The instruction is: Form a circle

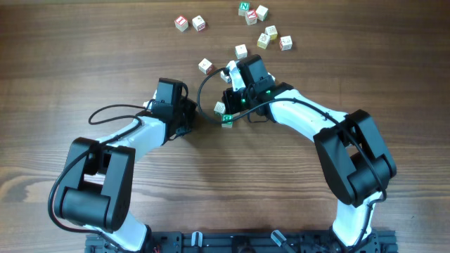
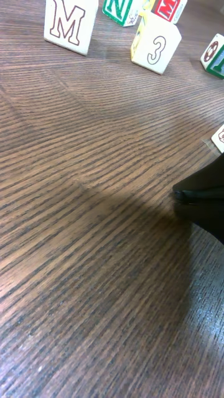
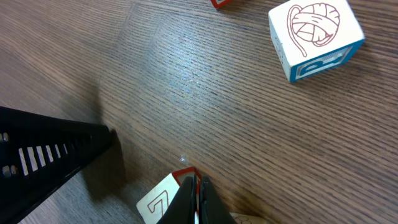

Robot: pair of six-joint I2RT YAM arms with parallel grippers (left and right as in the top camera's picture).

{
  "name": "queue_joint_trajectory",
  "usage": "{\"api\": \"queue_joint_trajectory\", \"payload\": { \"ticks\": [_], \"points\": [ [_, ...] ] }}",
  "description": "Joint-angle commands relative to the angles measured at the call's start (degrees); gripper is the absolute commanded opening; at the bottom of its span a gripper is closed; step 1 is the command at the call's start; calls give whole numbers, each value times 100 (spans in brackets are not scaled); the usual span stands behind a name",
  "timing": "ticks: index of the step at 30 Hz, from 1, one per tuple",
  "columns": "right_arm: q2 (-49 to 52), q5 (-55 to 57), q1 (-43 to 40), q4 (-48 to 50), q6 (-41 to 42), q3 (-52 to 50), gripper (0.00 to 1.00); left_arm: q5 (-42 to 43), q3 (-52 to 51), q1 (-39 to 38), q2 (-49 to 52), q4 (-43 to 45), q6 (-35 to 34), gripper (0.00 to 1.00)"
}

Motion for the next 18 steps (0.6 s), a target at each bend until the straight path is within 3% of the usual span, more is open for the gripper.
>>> {"api": "queue_joint_trajectory", "payload": {
  "ticks": [1, 18],
  "points": [
    [151, 9, 66, -39, -223, 105, 5, -514, -393, 120, 457, -393, -50, 4],
    [149, 61, 105, 46, -245, 105, 5, -531, -393, 120, 457, -398, -48, 4]
  ]
}}
